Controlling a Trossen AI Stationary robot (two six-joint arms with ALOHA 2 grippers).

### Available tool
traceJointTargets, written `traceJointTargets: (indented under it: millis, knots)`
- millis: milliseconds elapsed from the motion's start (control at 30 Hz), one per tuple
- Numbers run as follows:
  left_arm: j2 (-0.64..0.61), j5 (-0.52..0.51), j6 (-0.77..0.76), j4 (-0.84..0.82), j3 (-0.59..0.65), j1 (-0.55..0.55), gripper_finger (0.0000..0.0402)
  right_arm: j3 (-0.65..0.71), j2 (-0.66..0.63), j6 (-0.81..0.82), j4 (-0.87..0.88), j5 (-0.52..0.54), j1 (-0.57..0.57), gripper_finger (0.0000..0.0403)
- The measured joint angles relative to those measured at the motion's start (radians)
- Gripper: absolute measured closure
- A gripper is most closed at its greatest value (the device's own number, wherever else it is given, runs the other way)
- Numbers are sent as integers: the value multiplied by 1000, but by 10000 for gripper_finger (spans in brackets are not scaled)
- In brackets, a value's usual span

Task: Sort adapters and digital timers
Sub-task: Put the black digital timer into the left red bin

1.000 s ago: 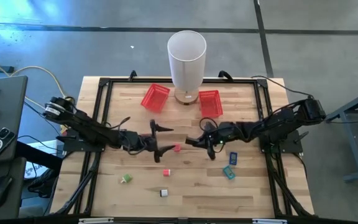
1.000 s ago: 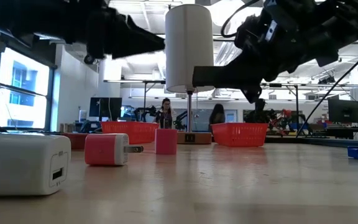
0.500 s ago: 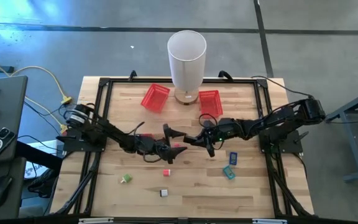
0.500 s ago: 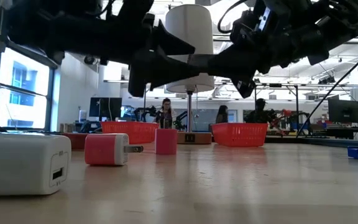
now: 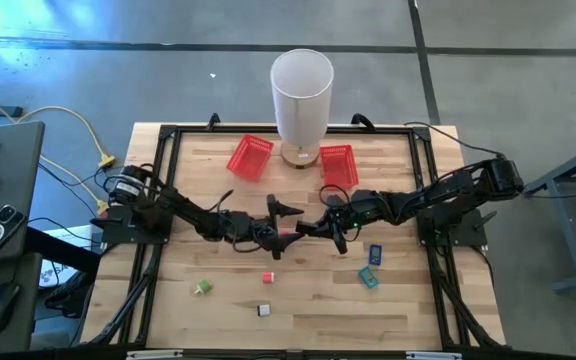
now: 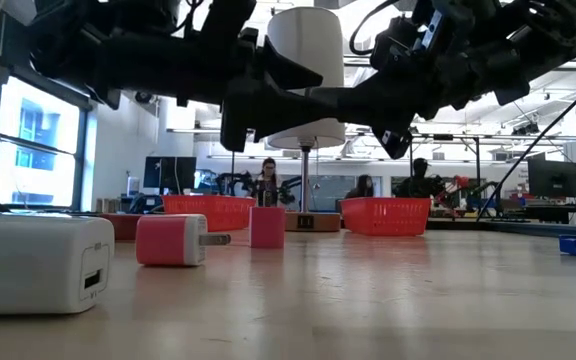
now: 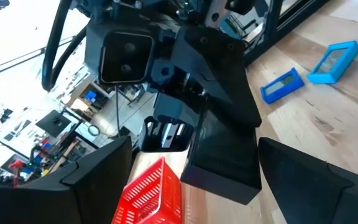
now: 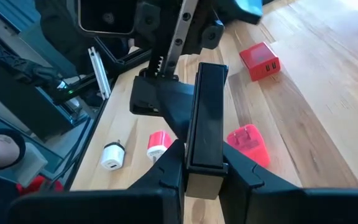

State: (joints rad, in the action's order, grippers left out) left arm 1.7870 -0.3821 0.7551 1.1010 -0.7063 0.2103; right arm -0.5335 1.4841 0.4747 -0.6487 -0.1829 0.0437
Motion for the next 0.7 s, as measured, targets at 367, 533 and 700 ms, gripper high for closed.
traceJointTargets:
  millis: [367,533,700]
  knots:
    - [0,13,9,-30,0,-1,143,0,0,0,1,0,0,352]
    - [0,14,8,-34,0,-1,185,0,0,0,1,1,0,352]
    - [0,14,6,-37,0,0,222,0,0,0,1,-1,0,352]
